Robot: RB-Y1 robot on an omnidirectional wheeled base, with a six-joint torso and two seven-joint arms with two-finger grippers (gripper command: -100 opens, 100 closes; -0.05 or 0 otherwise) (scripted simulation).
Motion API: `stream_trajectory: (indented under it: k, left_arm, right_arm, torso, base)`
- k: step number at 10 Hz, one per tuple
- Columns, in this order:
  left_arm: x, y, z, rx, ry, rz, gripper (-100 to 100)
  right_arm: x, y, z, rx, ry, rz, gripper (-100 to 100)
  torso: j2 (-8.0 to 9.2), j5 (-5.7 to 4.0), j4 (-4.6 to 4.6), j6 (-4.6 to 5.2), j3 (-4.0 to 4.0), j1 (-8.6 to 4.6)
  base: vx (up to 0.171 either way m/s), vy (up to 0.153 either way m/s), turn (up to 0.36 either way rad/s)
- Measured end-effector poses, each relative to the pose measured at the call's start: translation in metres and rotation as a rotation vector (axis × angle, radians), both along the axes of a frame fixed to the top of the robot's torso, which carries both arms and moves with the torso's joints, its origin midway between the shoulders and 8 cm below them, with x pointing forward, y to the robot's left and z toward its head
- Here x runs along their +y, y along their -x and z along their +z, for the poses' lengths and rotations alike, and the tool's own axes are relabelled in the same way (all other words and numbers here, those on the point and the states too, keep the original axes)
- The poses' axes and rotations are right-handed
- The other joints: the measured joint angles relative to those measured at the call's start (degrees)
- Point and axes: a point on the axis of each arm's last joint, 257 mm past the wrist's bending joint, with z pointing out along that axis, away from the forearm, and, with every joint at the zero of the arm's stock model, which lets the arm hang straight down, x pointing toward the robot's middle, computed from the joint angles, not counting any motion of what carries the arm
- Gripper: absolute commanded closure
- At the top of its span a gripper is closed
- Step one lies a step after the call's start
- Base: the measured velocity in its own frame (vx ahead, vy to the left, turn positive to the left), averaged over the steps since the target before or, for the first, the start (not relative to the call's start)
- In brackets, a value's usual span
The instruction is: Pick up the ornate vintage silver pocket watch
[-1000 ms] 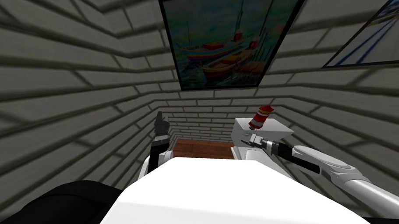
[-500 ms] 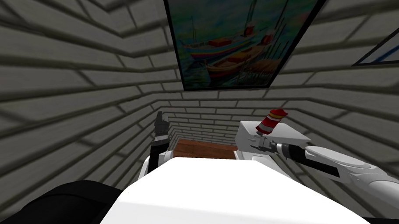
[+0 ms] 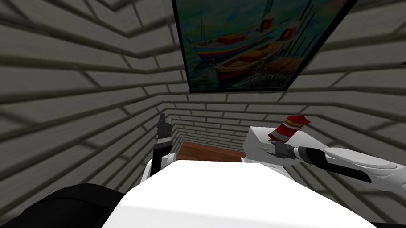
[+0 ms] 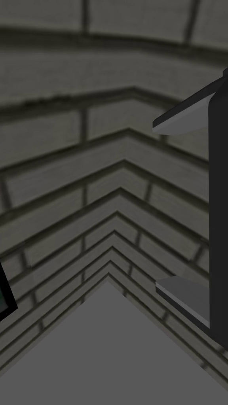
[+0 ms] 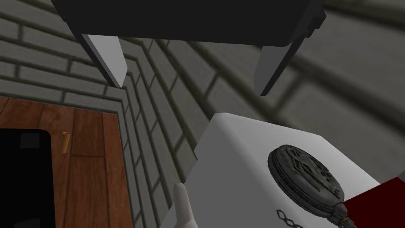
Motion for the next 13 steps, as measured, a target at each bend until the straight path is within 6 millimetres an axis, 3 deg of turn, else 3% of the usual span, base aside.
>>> stream_trajectory:
  k: [6,7,8,13]
  left_arm:
    - [0.000,0.000,0.000,0.000,0.000,0.000,0]
    - [0.000,0.000,0.000,0.000,0.000,0.000,0]
    - [0.000,0.000,0.000,0.000,0.000,0.000,0]
    - [0.000,0.000,0.000,0.000,0.000,0.000,0]
  right_arm:
    - [-0.087,0.040,0.009,0.109,0.253,0.024,-100]
    - [-0.088,0.041,0.009,0.110,0.256,0.026,0]
    - [-0.088,0.041,0.009,0.109,0.256,0.026,-100]
    - [-0.113,0.055,-0.008,0.126,0.249,-0.112,-100]
  torso:
    - [0.03,-0.03,0.00,0.03,0.02,-0.05]
    - [0.16,-0.02,0.03,0.04,0.09,-0.02]
    - [0.25,-0.02,0.05,0.04,0.14,0.00]
    - [0.83,-0.24,0.16,-0.05,0.46,-0.33]
  base:
    - [0.068,-0.008,0.067]
    - [0.006,-0.002,0.000]
    - [-0.045,-0.011,0.220]
    - [-0.141,-0.025,0.278]
